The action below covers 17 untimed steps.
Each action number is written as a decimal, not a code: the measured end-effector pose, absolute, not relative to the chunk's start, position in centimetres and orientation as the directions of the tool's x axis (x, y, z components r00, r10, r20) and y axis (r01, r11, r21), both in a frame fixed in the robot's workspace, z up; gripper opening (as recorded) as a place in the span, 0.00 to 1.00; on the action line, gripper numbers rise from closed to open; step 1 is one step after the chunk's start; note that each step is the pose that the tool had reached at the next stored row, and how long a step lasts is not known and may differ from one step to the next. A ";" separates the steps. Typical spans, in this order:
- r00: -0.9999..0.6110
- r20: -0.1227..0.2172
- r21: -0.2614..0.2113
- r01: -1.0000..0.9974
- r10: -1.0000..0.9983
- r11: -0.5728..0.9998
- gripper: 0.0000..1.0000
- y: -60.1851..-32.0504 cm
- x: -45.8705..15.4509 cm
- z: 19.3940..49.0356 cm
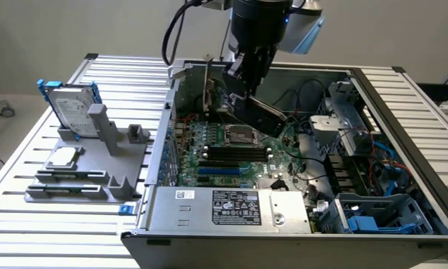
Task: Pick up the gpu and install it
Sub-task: 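Insert the gpu into the slot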
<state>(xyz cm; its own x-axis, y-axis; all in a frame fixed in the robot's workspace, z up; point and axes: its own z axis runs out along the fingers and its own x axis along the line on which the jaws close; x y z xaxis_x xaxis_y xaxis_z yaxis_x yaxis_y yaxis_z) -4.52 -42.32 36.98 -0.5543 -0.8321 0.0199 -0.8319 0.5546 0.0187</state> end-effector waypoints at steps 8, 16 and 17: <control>-0.428 0.017 0.013 -0.903 -0.903 0.429 0.27 -42.3 -4.5 36.5; -0.294 0.014 0.005 -0.956 -0.956 0.294 0.27 -42.3 -4.5 36.3; -0.275 0.013 0.003 -0.961 -0.961 0.275 0.27 -42.3 -4.5 36.2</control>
<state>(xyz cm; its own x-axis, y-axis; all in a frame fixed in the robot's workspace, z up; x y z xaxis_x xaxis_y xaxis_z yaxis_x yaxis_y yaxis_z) -4.52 -42.32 36.21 -0.2749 -0.9614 0.0130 -0.9615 0.2749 0.0027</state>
